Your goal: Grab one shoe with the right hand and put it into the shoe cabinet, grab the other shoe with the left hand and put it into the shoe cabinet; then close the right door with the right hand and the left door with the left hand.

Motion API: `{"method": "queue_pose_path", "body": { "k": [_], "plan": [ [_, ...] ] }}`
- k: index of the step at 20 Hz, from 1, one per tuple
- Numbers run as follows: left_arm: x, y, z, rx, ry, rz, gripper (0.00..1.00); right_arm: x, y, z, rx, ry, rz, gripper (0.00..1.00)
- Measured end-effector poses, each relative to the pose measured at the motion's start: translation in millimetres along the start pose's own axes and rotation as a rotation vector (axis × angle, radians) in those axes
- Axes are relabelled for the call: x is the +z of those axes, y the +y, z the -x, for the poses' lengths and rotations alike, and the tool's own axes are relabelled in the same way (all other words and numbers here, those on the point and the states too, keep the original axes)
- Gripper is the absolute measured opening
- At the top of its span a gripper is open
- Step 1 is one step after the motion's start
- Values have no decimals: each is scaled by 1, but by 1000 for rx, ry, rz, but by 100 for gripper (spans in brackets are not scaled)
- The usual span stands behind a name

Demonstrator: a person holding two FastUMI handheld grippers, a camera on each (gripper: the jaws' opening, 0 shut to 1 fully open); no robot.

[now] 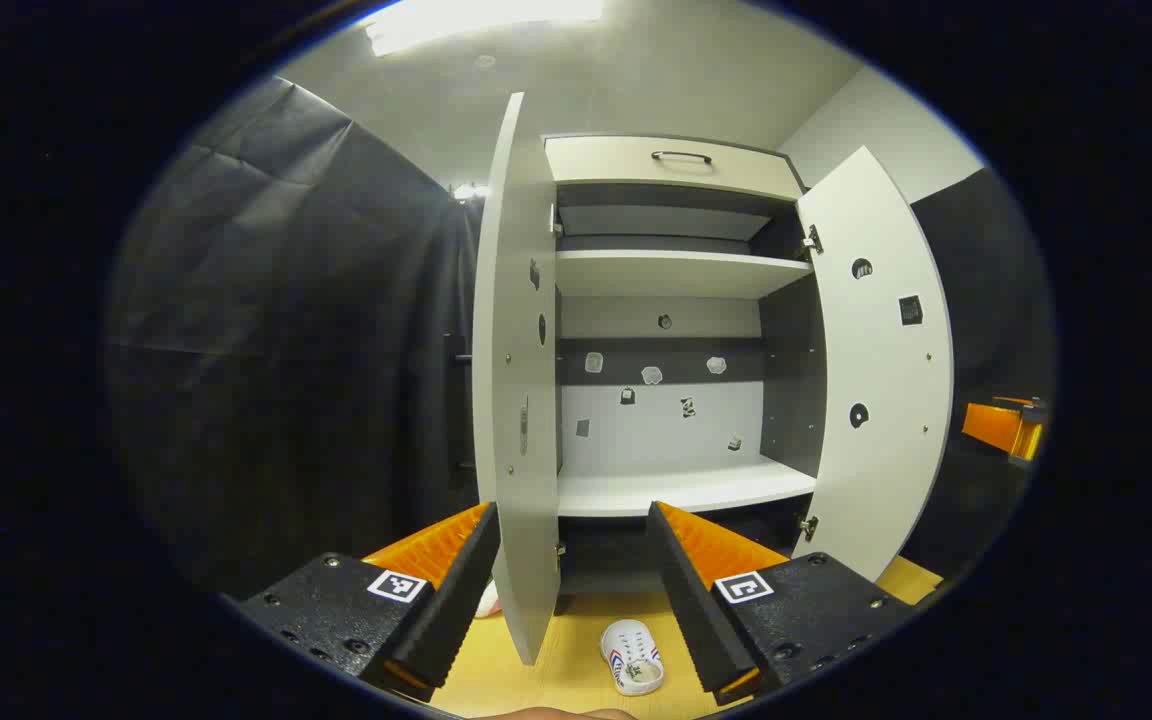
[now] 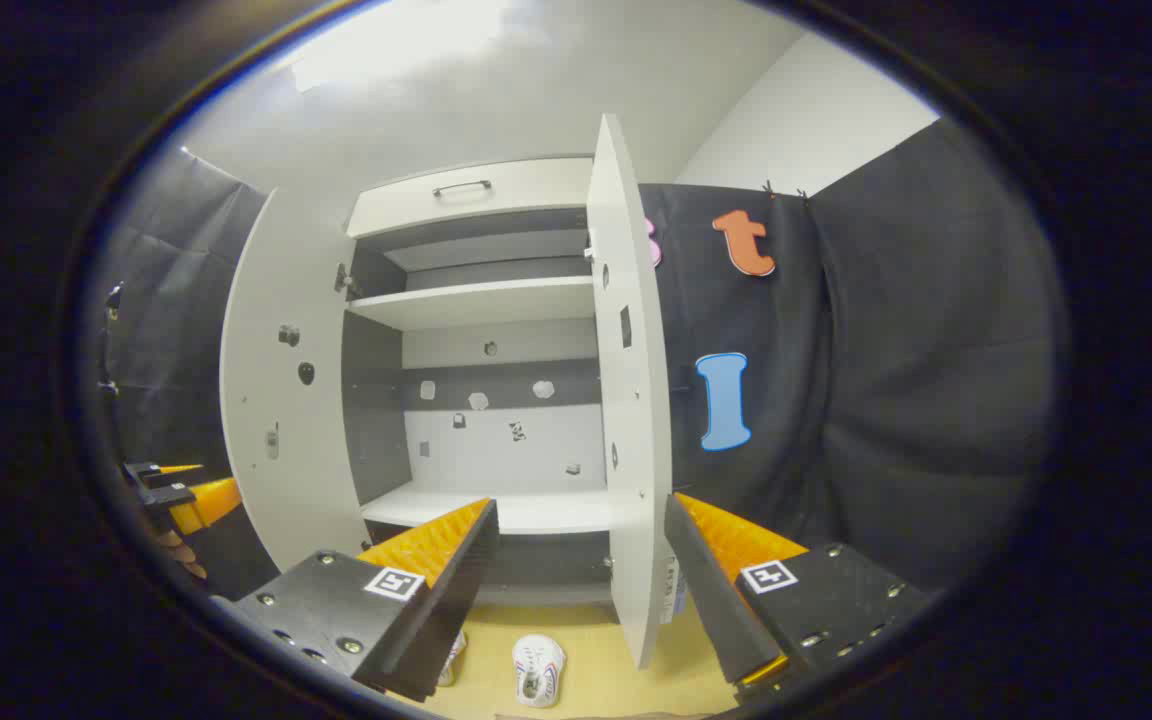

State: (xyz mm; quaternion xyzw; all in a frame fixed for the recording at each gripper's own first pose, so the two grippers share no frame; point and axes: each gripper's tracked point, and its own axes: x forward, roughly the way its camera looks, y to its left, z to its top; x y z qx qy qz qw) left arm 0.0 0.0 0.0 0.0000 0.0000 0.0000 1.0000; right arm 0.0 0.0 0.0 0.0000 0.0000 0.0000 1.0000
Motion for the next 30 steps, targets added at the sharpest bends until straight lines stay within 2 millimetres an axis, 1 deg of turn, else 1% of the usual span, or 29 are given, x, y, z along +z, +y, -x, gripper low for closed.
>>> {"method": "queue_pose_path", "body": {
  "k": [1,2,3,4,5,7,8,9,10,11,12,15,16,17,18,19,20,21,22,23,24,26,27,28,29,30],
  "plan": [
    [2,4,-1,12,-15,1,84,0,-1,-3,1,-1,7,99],
    [4,5,0,15,-21,3,89,2,-3,-3,-5,-2,17,95],
    [4,6,2,16,-21,3,89,3,-4,0,-12,-8,17,95],
    [3,8,3,22,-25,4,89,5,-2,2,-12,-15,13,99],
    [6,10,2,26,-38,-1,89,6,-1,4,-9,-19,12,95],
    [4,11,1,33,-34,-5,89,8,-1,7,-8,-25,12,95],
    [1,11,1,31,-28,0,85,7,-1,7,-8,-25,14,95],
    [0,11,0,28,-24,2,89,6,0,6,-9,-25,19,95],
    [-2,13,-1,28,-21,3,89,4,1,5,-10,-20,25,95],
    [-3,13,-2,28,-19,7,89,0,3,4,-6,-15,29,99],
    [-5,13,-2,25,-16,13,89,-5,6,2,-2,-8,35,95],
    [-10,16,-2,17,-13,31,89,-21,12,-6,4,11,48,95],
    [-11,16,-1,14,-10,34,89,-27,14,-9,4,15,49,99],
    [-13,17,0,11,-8,38,89,-36,17,-13,4,20,49,99],
    [-15,17,1,6,-9,47,89,-47,21,-17,12,29,49,99],
    [-17,18,2,1,-7,53,85,-62,27,-21,20,42,47,99],
    [-20,19,3,-6,-6,58,89,-77,33,-25,35,62,45,99],
    [-22,19,5,-14,-6,63,85,-94,38,-28,46,79,46,99],
    [-25,20,7,-24,-9,61,85,-109,43,-32,54,91,52,99],
    [-29,21,8,-28,-9,59,89,-124,48,-35,60,100,58,99],
    [-32,22,10,-30,-9,64,84,-142,54,-40,67,111,69,99],
    [-41,23,13,-45,0,79,85,-186,64,-48,81,156,89,99],
    [-47,24,15,-50,9,88,85,-213,71,-54,92,188,96,99],
    [-51,24,17,-54,13,96,89,-235,75,-58,98,216,102,99],
    [-55,24,18,-60,17,97,89,-261,78,-62,101,253,113,99],
    [-60,25,19,-59,24,97,90,-285,80,-65,99,286,123,96]
  ]
}}
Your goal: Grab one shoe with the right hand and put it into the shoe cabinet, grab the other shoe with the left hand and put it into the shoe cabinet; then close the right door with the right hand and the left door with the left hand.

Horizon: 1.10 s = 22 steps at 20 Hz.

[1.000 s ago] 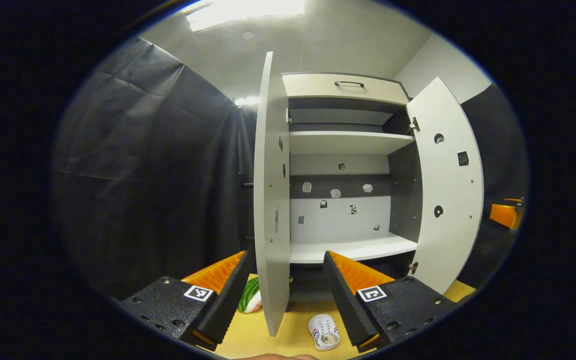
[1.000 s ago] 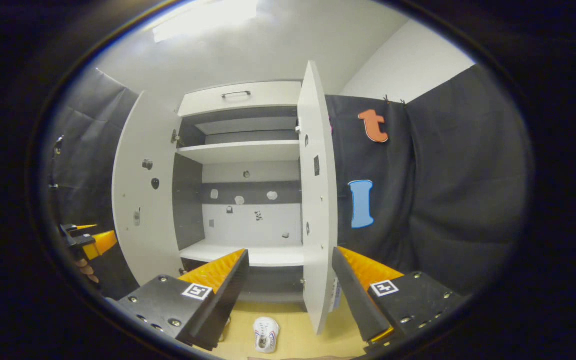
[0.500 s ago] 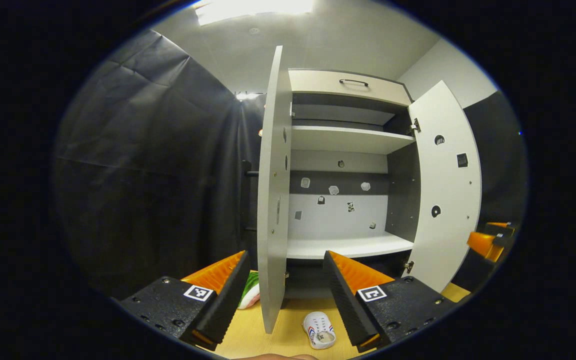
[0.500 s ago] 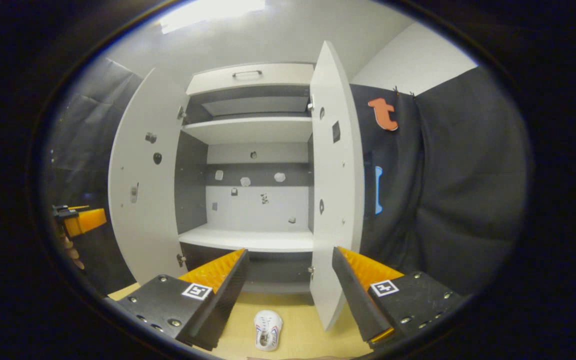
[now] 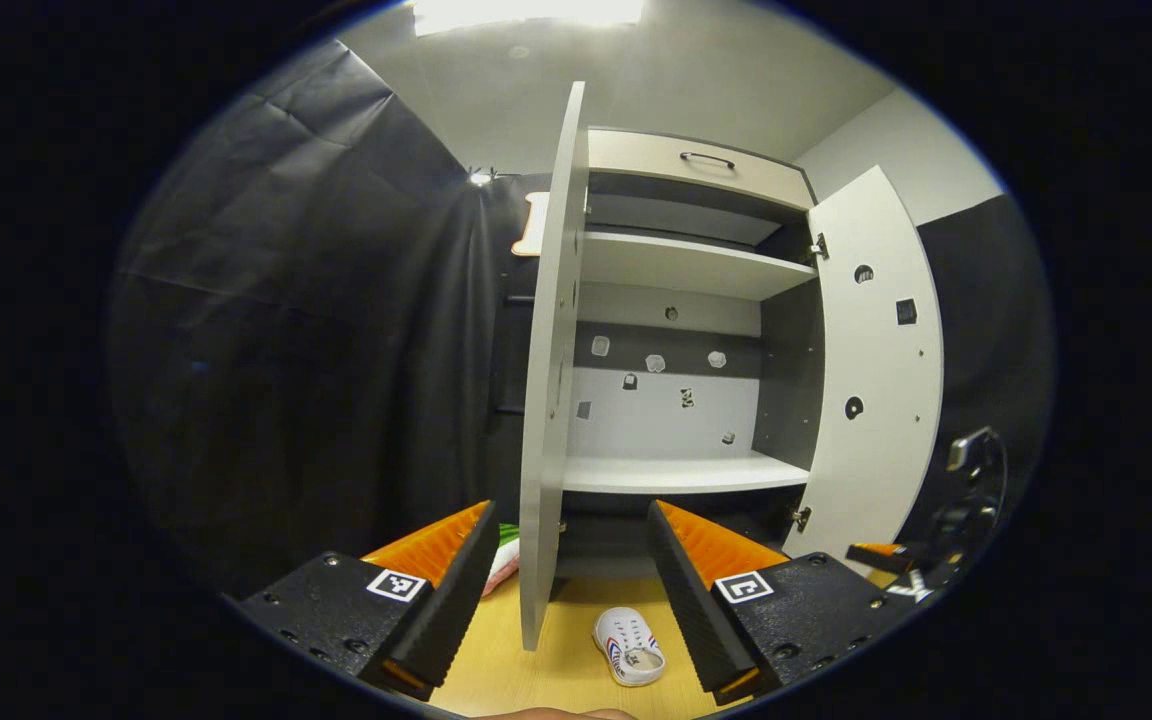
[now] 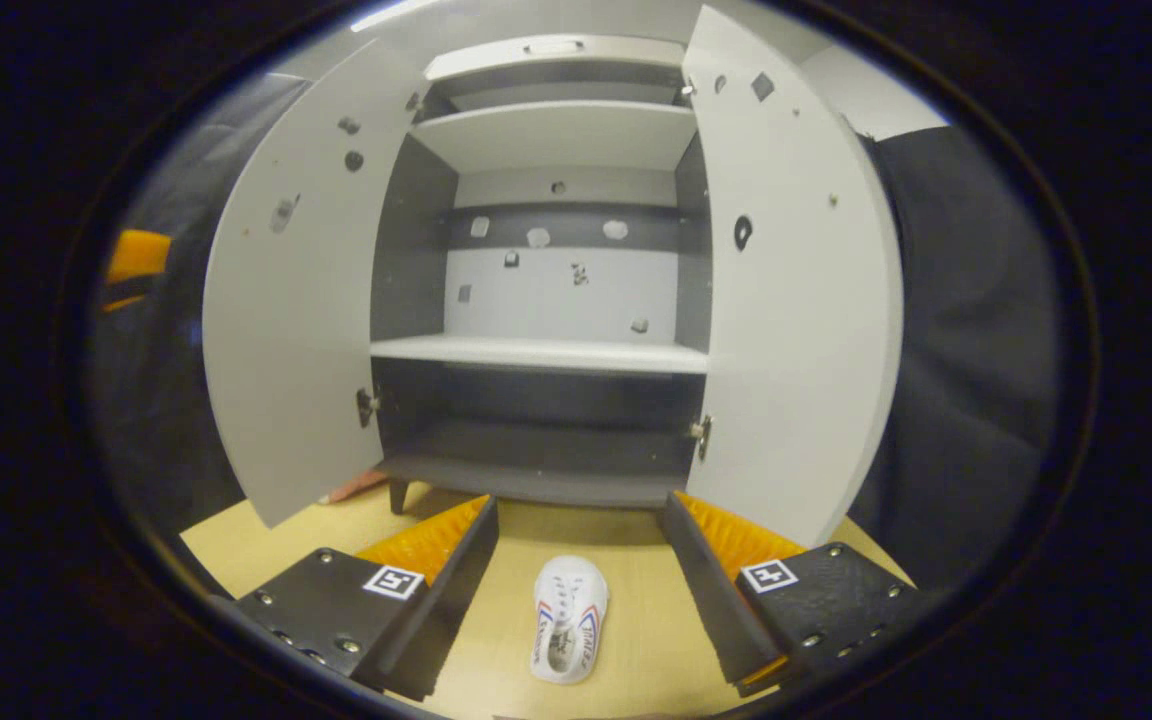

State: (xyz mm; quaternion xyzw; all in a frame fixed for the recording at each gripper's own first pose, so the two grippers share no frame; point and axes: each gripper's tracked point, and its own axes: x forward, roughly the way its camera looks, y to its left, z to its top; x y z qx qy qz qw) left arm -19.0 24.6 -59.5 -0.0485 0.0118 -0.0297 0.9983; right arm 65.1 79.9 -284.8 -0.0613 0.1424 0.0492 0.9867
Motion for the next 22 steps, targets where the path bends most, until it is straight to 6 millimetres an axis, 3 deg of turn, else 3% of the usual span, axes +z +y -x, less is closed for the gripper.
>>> {"method": "queue_pose_path", "body": {
  "k": [1,3,4,6,9,13,18,19,20,21,22],
  "plan": [
    [-3,2,1,7,-7,1,90,-19,4,-8,0,27,8,100],
    [-12,2,6,-1,-16,8,90,-54,11,-26,-4,68,29,99],
    [-19,2,8,0,-7,17,85,-70,14,-33,-9,87,39,96],
    [-25,4,11,4,-2,25,90,-109,21,-47,-19,150,49,98],
    [-30,4,12,1,0,39,90,-155,31,-61,3,231,56,86],
    [-40,-3,11,-31,20,40,90,-190,30,-75,2,324,-21,83],
    [-52,-9,9,-51,38,26,90,-199,38,-77,41,339,-34,50],
    [-55,-11,9,-58,45,23,90,-202,40,-79,33,358,-59,57],
    [-57,-13,9,-66,49,19,90,-198,34,-90,-5,336,-108,57],
    [-60,-15,7,-72,52,12,90,-206,32,-87,11,353,-244,31],
    [-62,-16,7,-72,56,5,90,-181,23,-77,7,344,-304,5]
  ]
}}
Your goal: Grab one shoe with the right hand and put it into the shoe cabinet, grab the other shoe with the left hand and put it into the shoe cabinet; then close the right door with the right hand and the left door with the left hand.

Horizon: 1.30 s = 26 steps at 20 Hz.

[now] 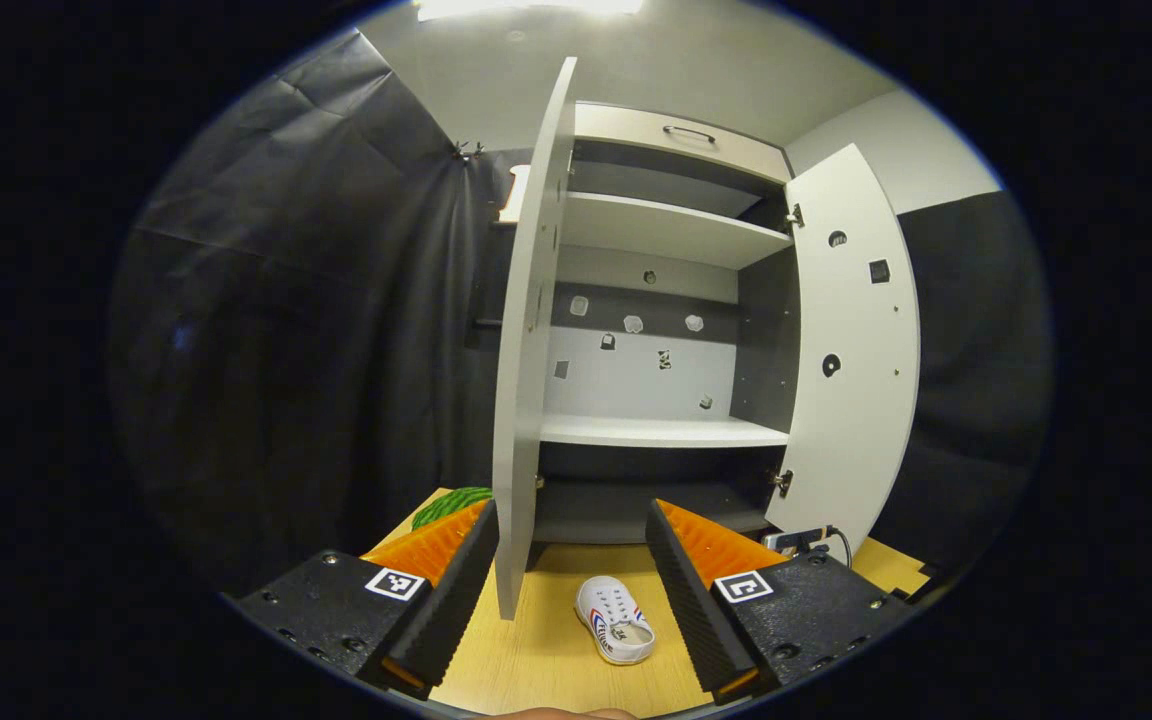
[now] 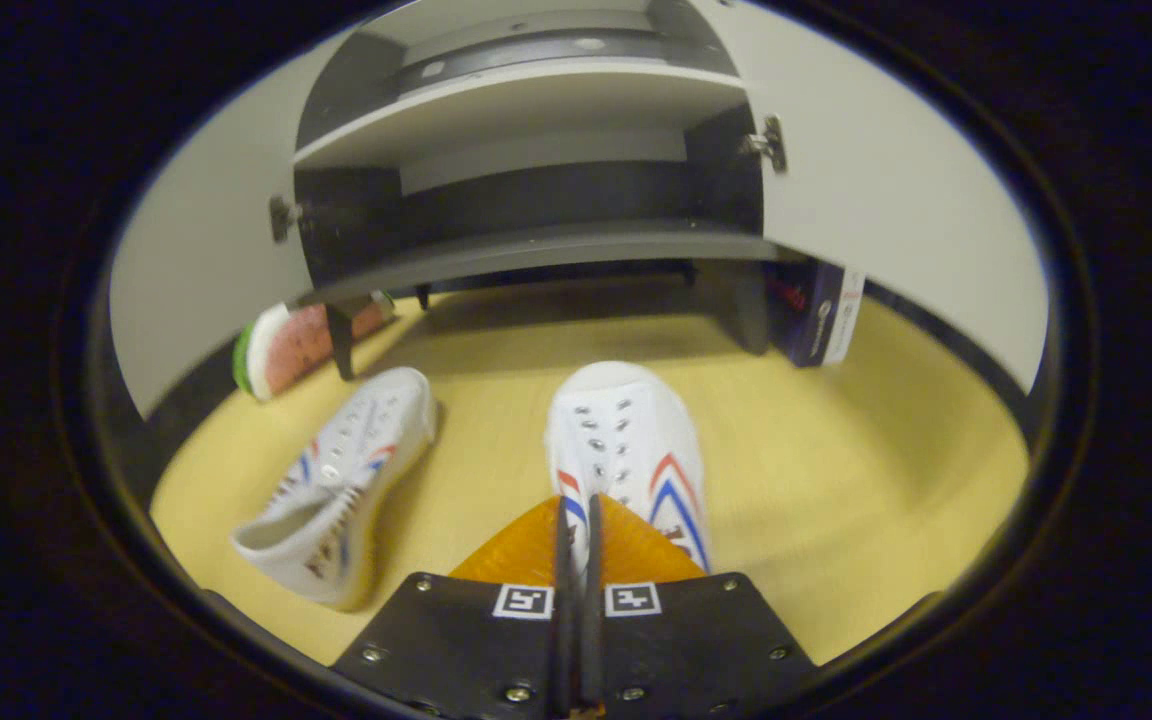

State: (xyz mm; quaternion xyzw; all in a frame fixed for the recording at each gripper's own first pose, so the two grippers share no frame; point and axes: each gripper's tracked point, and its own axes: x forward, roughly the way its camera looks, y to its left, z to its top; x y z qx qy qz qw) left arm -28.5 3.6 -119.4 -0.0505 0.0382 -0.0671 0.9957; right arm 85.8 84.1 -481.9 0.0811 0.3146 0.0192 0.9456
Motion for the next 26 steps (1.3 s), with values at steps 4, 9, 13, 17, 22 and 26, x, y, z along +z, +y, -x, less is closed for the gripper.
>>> {"method": "queue_pose_path", "body": {
  "k": [4,9,13,17,22,26],
  "plan": [
    [-3,-3,0,-8,11,1,90,-16,0,-13,36,7,-26,5],
    [-7,-12,6,-48,-2,-13,90,-8,10,20,128,-62,-86,1],
    [-17,-20,5,-80,6,-37,90,16,17,58,139,-136,-40,0],
    [-25,-17,0,-88,14,-31,90,58,28,93,148,-209,18,1],
    [-38,-9,-6,-85,25,-50,90,131,60,147,175,-335,166,1],
    [-47,-8,-15,-86,45,-37,90,203,88,200,163,-436,229,1]
  ]
}}
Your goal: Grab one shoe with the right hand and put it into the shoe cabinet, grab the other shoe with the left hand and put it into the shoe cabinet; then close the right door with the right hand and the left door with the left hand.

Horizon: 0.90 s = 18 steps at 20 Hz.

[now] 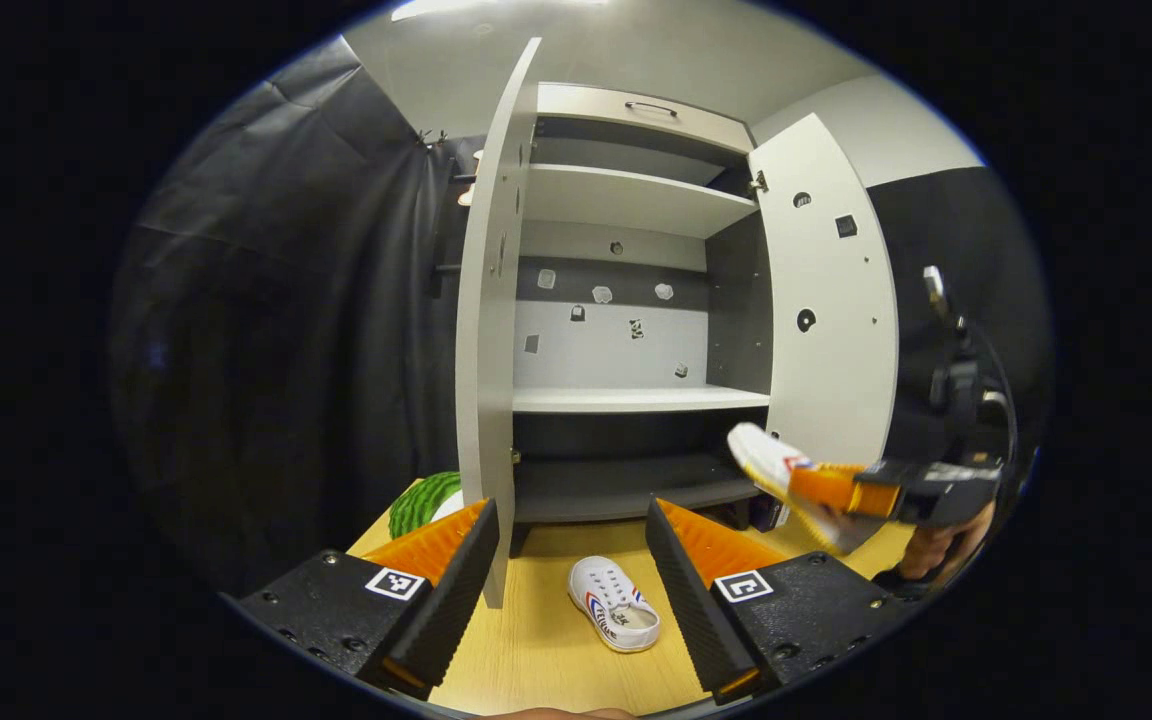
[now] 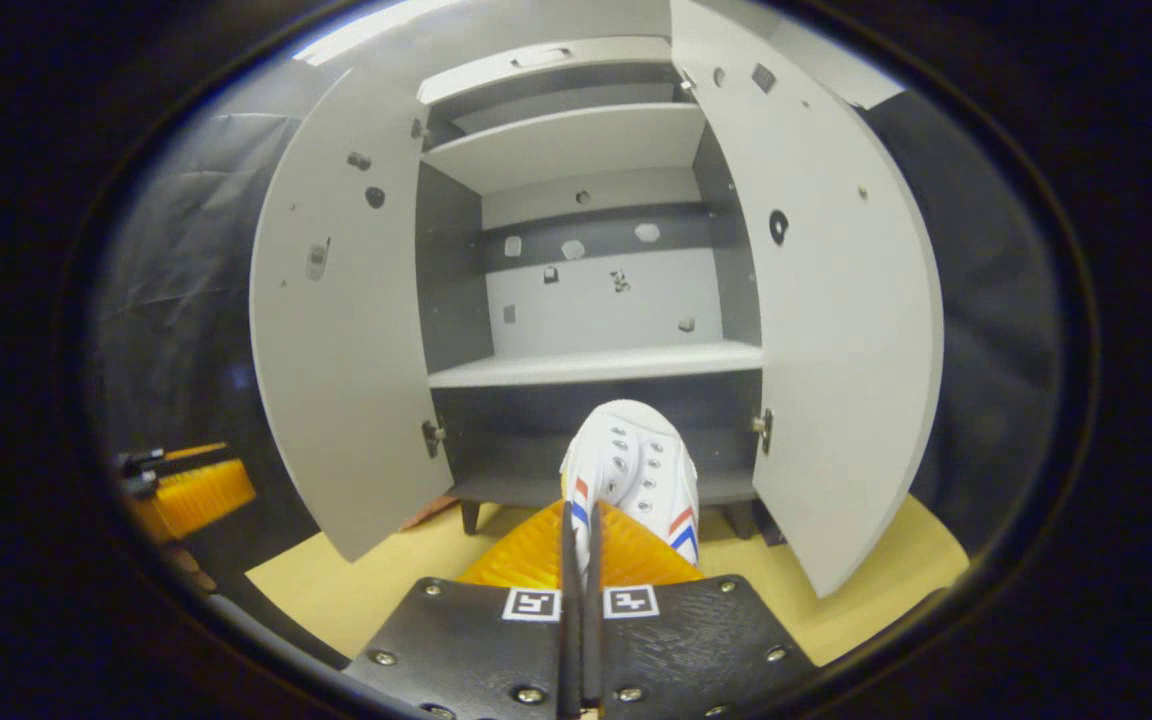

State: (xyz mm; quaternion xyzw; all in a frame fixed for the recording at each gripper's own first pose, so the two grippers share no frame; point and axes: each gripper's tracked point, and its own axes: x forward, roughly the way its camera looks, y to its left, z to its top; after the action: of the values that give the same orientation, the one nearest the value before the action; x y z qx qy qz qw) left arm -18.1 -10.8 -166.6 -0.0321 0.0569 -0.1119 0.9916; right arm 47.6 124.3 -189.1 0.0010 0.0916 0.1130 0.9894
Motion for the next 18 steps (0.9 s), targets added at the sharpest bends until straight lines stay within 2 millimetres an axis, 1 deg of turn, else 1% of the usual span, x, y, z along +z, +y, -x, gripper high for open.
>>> {"method": "queue_pose_path", "body": {
  "k": [2,4,5,8,9,10,11,12,13,15,16,18],
  "plan": [
    [-6,-2,-8,-7,22,-2,90,46,11,6,3,-56,50,1],
    [-10,-6,-17,-19,32,-7,90,87,23,4,24,-87,76,1],
    [-10,-8,-21,-23,32,-11,90,101,29,1,37,-87,81,1],
    [0,-16,-35,-34,5,-5,90,141,38,-22,39,-67,79,1],
    [3,-19,-41,-41,-2,4,85,153,39,-33,33,-62,86,1],
    [5,-24,-46,-56,-7,6,90,164,41,-43,26,-61,96,1],
    [7,-28,-51,-68,-15,10,90,174,42,-55,20,-64,104,1],
    [10,-30,-57,-77,-24,7,85,184,40,-72,11,-65,115,1],
    [11,-33,-62,-87,-32,4,90,191,35,-89,-8,-61,107,1],
    [20,-27,-74,-79,-72,18,89,200,25,-129,-48,-62,88,1],
    [23,-22,-81,-63,-88,37,90,201,17,-152,-61,-56,95,1],
    [21,-23,-94,-68,-87,28,89,194,2,-197,-73,-41,88,1]
  ]
}}
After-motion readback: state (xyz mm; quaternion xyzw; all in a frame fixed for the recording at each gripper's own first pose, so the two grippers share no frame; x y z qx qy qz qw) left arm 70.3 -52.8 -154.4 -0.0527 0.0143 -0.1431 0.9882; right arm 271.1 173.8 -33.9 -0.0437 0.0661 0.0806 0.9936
